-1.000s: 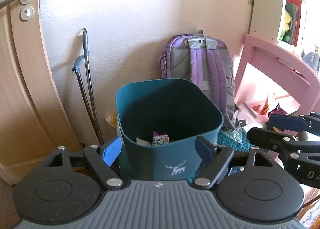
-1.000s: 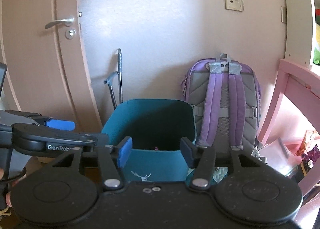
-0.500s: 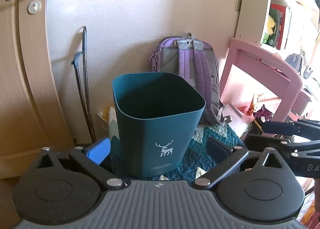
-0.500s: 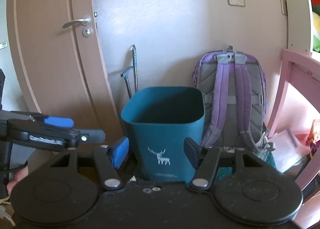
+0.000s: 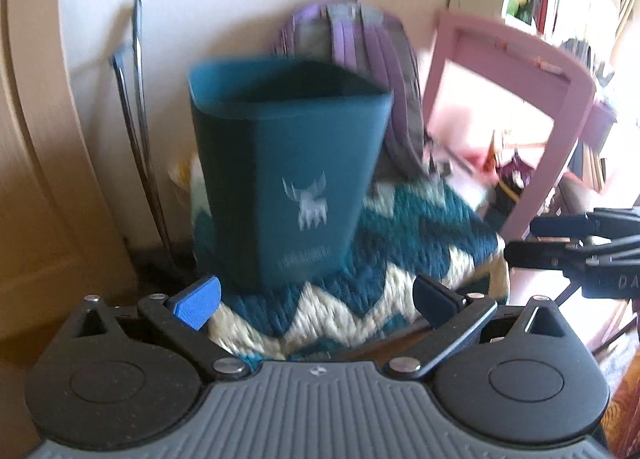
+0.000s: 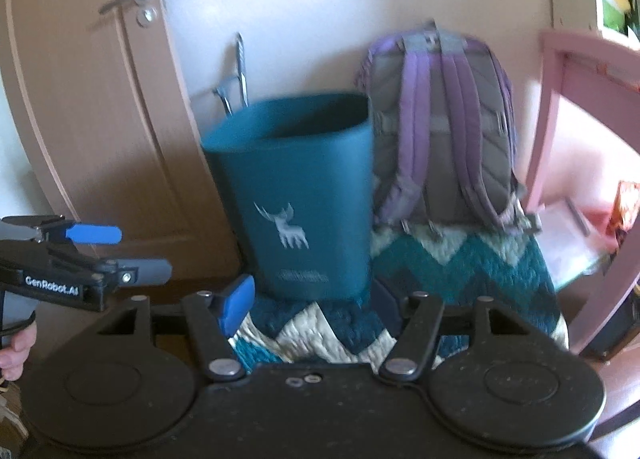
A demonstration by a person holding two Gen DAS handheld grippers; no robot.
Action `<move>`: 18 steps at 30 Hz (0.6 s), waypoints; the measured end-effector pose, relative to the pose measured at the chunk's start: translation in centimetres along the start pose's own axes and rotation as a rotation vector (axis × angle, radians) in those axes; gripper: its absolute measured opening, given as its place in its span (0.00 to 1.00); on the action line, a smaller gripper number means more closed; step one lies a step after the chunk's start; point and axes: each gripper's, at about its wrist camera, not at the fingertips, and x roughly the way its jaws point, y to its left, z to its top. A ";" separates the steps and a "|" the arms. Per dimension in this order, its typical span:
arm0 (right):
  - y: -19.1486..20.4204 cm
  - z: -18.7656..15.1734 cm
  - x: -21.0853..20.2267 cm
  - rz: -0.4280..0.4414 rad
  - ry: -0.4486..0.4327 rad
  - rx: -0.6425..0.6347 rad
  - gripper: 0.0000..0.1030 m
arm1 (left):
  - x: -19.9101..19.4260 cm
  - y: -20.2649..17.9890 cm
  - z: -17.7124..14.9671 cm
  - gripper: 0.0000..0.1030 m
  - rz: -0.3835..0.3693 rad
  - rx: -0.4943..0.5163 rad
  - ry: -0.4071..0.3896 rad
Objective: Collect trash
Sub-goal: 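Move both open tools down toward the remaining trash on the floor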
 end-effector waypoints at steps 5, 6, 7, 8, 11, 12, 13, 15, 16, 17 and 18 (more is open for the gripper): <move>-2.1 -3.7 3.5 -0.029 0.067 -0.003 0.64 | 5.7 0.3 -4.4 1.00 -0.041 -0.022 0.116; -2.7 -4.5 4.4 -0.038 0.087 0.006 0.64 | 6.7 0.3 -5.2 1.00 -0.035 -0.022 0.138; -3.1 -5.3 5.2 -0.047 0.106 0.016 0.64 | 7.9 0.3 -6.1 1.00 -0.023 -0.018 0.164; -3.7 -6.0 6.0 -0.053 0.128 0.025 0.65 | 9.1 0.3 -7.0 1.00 -0.011 -0.017 0.190; -5.7 -8.2 9.1 -0.085 0.223 0.054 0.65 | 12.3 0.7 -9.4 1.00 0.011 -0.028 0.262; -6.4 -8.9 10.0 -0.100 0.253 0.065 0.65 | 13.6 0.8 -10.4 1.00 0.017 -0.033 0.286; -7.1 -9.6 10.9 -0.112 0.275 0.083 0.65 | 14.7 0.9 -11.3 1.00 0.019 -0.039 0.308; -8.8 -11.2 12.7 -0.124 0.313 0.117 0.65 | 17.0 1.1 -13.1 1.00 0.022 -0.063 0.362; -9.5 -11.8 13.7 -0.133 0.335 0.126 0.65 | 18.1 1.2 -14.0 1.00 0.020 -0.076 0.387; -10.2 -12.6 14.6 -0.147 0.358 0.134 0.65 | 19.3 1.2 -14.9 1.00 0.023 -0.091 0.415; -11.1 -13.4 15.8 -0.162 0.388 0.148 0.65 | 20.5 1.2 -15.8 1.00 0.030 -0.102 0.438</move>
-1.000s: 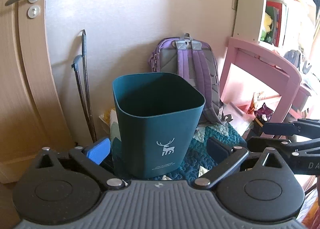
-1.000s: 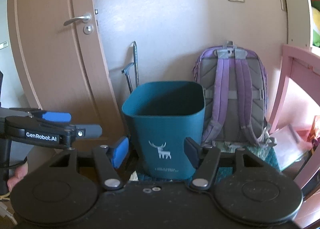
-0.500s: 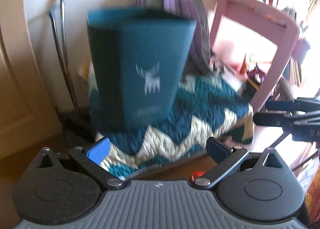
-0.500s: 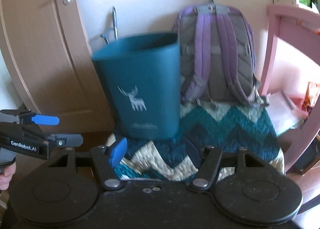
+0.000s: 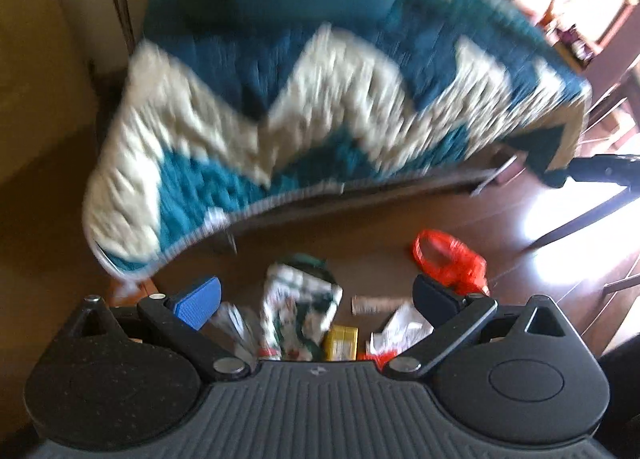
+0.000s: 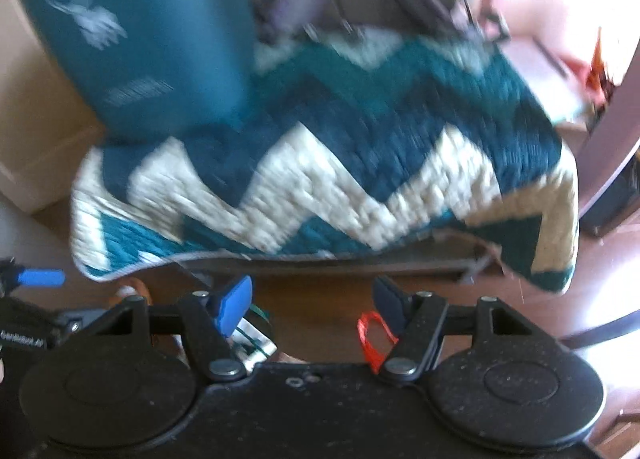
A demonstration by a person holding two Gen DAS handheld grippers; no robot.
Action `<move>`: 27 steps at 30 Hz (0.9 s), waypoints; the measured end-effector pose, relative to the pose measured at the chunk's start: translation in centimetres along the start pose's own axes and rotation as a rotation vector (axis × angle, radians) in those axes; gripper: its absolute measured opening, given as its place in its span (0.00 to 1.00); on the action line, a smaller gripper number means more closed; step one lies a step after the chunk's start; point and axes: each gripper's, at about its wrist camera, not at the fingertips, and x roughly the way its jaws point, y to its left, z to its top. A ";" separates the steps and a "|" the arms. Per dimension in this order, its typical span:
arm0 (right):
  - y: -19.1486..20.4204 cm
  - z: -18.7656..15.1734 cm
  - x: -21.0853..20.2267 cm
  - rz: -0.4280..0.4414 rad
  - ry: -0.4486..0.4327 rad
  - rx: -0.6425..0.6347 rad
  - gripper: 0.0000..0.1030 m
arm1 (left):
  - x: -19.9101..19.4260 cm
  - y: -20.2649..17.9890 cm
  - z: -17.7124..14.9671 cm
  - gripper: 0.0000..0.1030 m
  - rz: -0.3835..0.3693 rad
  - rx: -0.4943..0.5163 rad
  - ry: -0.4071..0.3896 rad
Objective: Collect trash
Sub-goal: 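Move both open tools down toward the remaining trash on the floor, then lower both tools, left grasps yellow bottle while right grasps red plastic bag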
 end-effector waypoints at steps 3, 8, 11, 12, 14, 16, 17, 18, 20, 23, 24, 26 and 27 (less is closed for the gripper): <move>-2.4 -0.5 4.0 -0.024 0.077 0.060 0.65 | 3.7 -0.2 -1.0 1.00 0.035 -0.021 0.056; -6.5 -2.2 10.3 -0.050 0.209 0.128 0.65 | 10.0 -0.8 -2.0 1.00 0.040 -0.016 0.193; -8.1 -3.1 13.2 -0.057 0.263 0.123 0.65 | 13.8 -1.4 -3.0 1.00 0.047 0.010 0.265; -8.7 -3.5 14.2 -0.070 0.281 0.119 0.65 | 15.0 -1.5 -3.4 1.00 0.047 0.017 0.287; -9.7 -4.2 16.1 -0.088 0.321 0.130 0.65 | 17.3 -1.7 -4.4 1.00 0.041 0.026 0.323; -10.8 -5.1 17.8 -0.097 0.356 0.144 0.65 | 19.5 -1.8 -5.7 1.00 0.023 0.026 0.376; -11.3 -5.6 18.6 -0.099 0.372 0.149 0.65 | 20.3 -2.0 -6.4 0.99 0.012 0.028 0.402; -11.6 -6.0 19.2 -0.097 0.382 0.149 0.65 | 21.1 -2.2 -7.3 0.99 -0.002 0.034 0.429; -12.3 -6.9 20.5 -0.106 0.408 0.145 0.65 | 22.5 -2.7 -9.0 0.99 -0.022 0.057 0.478; -13.7 -8.4 22.2 -0.103 0.451 0.164 0.65 | 24.4 -3.0 -10.7 0.99 -0.051 0.052 0.527; -14.1 -8.9 22.7 -0.106 0.468 0.179 0.65 | 25.0 -3.0 -11.1 0.98 -0.060 0.041 0.539; -14.7 -9.7 23.8 -0.106 0.497 0.204 0.65 | 26.1 -3.0 -11.9 0.96 -0.071 0.027 0.564; -15.1 -10.2 24.4 -0.110 0.511 0.220 0.65 | 26.5 -3.0 -12.0 0.95 -0.073 0.022 0.572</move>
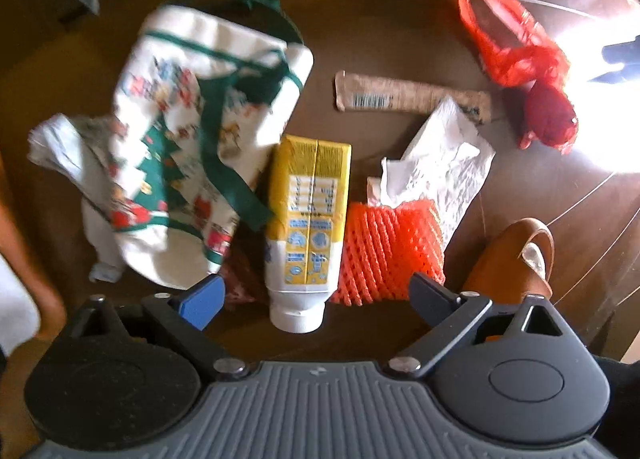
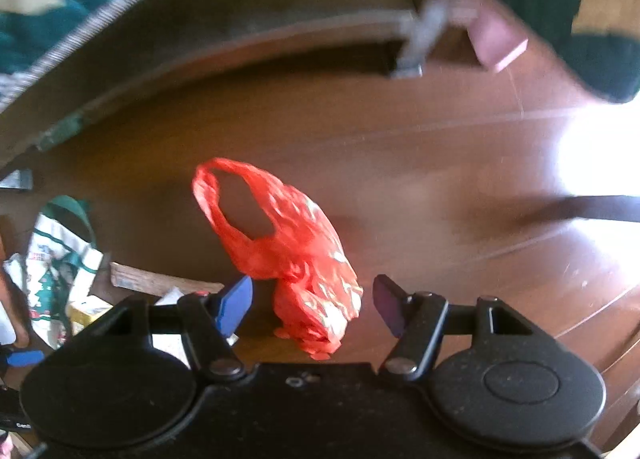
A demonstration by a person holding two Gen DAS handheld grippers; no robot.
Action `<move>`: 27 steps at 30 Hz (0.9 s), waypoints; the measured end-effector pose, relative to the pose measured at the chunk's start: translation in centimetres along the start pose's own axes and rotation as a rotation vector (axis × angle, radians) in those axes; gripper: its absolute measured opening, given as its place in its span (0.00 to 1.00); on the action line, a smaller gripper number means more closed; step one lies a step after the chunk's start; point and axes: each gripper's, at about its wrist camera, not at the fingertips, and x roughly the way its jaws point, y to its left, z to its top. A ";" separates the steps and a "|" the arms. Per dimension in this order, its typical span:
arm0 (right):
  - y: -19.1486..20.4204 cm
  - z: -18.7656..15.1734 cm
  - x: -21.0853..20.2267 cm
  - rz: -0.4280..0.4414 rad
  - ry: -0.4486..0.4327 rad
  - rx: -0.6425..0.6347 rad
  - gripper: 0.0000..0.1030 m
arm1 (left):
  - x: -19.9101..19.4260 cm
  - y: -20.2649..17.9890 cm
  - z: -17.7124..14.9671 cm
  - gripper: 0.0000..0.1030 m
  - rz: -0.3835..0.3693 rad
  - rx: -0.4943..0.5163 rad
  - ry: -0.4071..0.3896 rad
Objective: Collect trash
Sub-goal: 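Lower both tools, left grasps yellow bottle while right grasps red plastic bag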
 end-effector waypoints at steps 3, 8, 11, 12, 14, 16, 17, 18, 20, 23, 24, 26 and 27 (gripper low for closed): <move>-0.3 -0.3 2.0 -0.006 0.050 0.005 0.65 | 1.3 0.2 0.1 0.93 -0.001 -0.011 0.016; 0.4 -1.2 4.6 -0.031 0.115 -0.052 0.65 | 3.1 0.7 0.9 0.86 0.007 -0.022 0.027; 0.7 -1.5 5.7 -0.037 0.129 -0.074 0.65 | 3.8 0.1 1.4 0.84 0.010 0.010 0.017; 0.8 -1.6 6.1 -0.039 0.134 -0.086 0.65 | 4.2 -0.2 1.6 0.80 0.027 0.027 0.021; 1.0 -1.7 6.9 -0.052 0.145 -0.102 0.65 | 4.7 -0.5 2.0 0.75 0.052 0.045 0.022; 1.0 -1.8 7.9 -0.048 0.159 -0.110 0.64 | 5.0 -0.6 2.4 0.67 0.065 0.054 0.021; 1.2 -1.9 8.2 -0.049 0.163 -0.118 0.64 | 5.2 -0.6 2.6 0.60 0.069 0.059 0.025; 1.3 -2.0 8.6 -0.054 0.164 -0.125 0.63 | 5.4 -0.6 2.8 0.56 0.077 0.063 0.030; 1.6 -2.1 9.1 -0.057 0.161 -0.129 0.63 | 5.5 -0.6 3.1 0.51 0.082 0.069 0.035; 2.0 -2.1 9.6 -0.056 0.162 -0.136 0.62 | 5.3 -0.7 3.1 0.50 0.083 0.077 0.031; 2.2 -2.2 9.8 -0.063 0.166 -0.153 0.62 | 5.2 -0.7 3.0 0.50 0.079 0.080 0.031; 2.8 -2.3 9.8 -0.084 0.171 -0.189 0.60 | 5.1 -0.7 2.9 0.50 0.072 0.075 0.029; 3.0 -2.4 9.6 -0.076 0.167 -0.202 0.54 | 4.9 -0.7 2.8 0.50 0.069 0.071 0.029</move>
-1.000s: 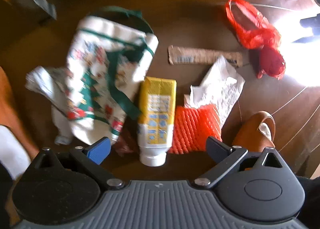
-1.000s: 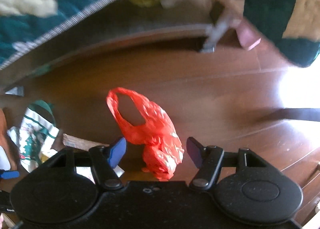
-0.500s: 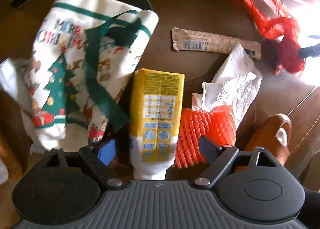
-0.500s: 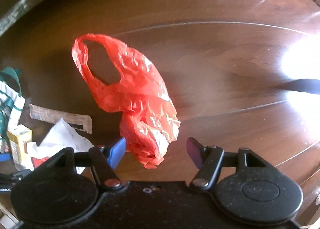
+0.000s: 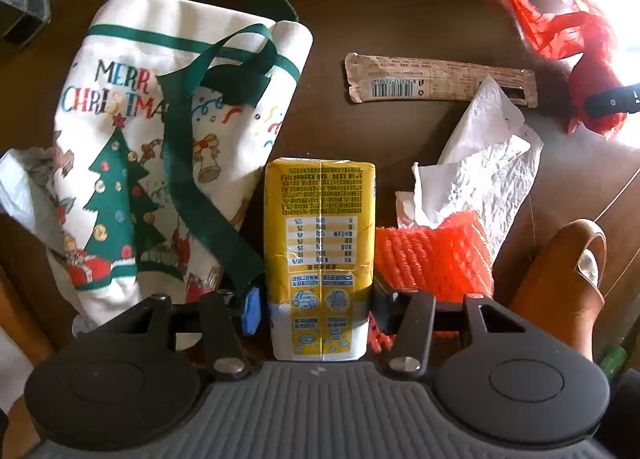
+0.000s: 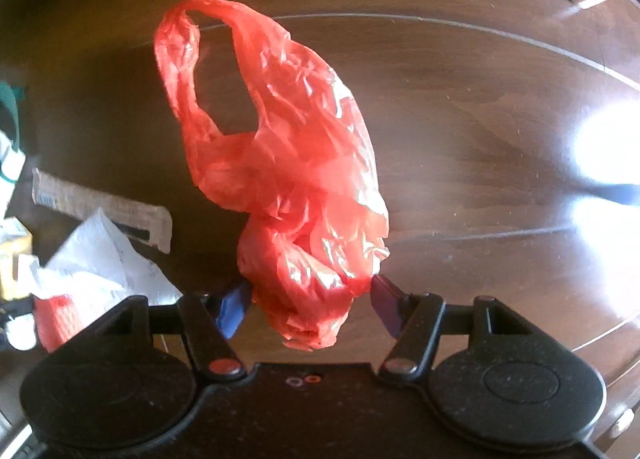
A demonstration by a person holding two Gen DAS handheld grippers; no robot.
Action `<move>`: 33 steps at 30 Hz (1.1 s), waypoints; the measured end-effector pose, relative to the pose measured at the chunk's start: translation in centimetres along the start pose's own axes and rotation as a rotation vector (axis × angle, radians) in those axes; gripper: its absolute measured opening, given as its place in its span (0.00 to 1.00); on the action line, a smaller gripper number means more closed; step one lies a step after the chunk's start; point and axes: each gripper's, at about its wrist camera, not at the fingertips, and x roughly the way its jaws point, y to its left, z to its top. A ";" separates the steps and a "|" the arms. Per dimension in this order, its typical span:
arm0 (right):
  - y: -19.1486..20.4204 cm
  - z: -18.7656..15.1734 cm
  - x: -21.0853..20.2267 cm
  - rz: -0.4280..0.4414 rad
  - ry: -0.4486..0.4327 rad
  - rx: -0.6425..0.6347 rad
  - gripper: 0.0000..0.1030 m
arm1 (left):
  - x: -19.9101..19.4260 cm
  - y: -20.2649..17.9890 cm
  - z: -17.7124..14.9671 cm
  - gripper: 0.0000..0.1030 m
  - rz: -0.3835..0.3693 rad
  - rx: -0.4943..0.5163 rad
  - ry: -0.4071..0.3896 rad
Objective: Collect trash
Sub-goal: 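Lower both tools, left grasps yellow bottle while right grasps red plastic bag, then carry the yellow bottle and red bag up to the teal bin with both tools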
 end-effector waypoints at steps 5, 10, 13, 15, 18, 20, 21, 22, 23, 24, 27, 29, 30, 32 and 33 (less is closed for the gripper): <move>0.2 -0.1 -1.8 0.011 -0.029 -0.005 0.42 | -1.5 0.6 -0.7 0.49 -0.013 -0.006 -0.010; 0.1 -0.5 -5.6 0.037 -0.070 -0.029 0.41 | -5.5 0.6 -1.3 0.49 -0.018 -0.020 -0.047; 0.5 -0.6 -8.7 0.020 -0.117 -0.062 0.41 | -8.6 0.1 -2.1 0.50 -0.019 -0.026 -0.088; 0.4 -1.1 -11.5 0.040 -0.161 -0.049 0.40 | -10.9 0.0 -2.7 0.49 -0.023 -0.032 -0.118; 1.2 -2.6 -15.3 0.039 -0.218 -0.075 0.40 | -14.0 -0.1 -3.6 0.50 -0.034 -0.028 -0.177; 1.4 -3.5 -18.0 0.030 -0.257 -0.081 0.40 | -16.2 -0.3 -4.2 0.50 -0.043 -0.035 -0.212; 1.6 -4.0 -19.5 0.026 -0.280 -0.079 0.40 | -17.2 -0.4 -4.6 0.50 -0.046 -0.040 -0.229; 1.5 -3.7 -20.7 0.024 -0.299 -0.079 0.40 | -18.3 -0.4 -5.0 0.50 -0.047 -0.045 -0.247; 1.8 -4.1 -21.9 0.020 -0.322 -0.084 0.40 | -19.4 -0.4 -5.4 0.50 -0.050 -0.052 -0.265; 2.3 -4.5 -23.3 0.012 -0.346 -0.096 0.40 | -20.6 -0.4 -5.8 0.50 -0.052 -0.056 -0.283; 3.3 -5.6 -27.3 -0.012 -0.418 -0.124 0.40 | -24.1 -0.6 -7.1 0.50 -0.053 -0.066 -0.351; 4.1 -6.5 -30.1 -0.056 -0.473 -0.155 0.40 | -26.6 -0.6 -8.0 0.50 -0.050 -0.065 -0.399; 4.3 -6.8 -31.4 -0.054 -0.493 -0.151 0.40 | -27.9 -0.7 -8.5 0.50 -0.045 -0.065 -0.429; 5.0 -7.7 -34.0 -0.050 -0.540 -0.176 0.40 | -30.4 -0.9 -9.1 0.50 -0.043 -0.063 -0.485; 5.6 -8.3 -35.5 -0.066 -0.570 -0.195 0.40 | -31.6 -0.8 -9.6 0.50 -0.043 -0.066 -0.516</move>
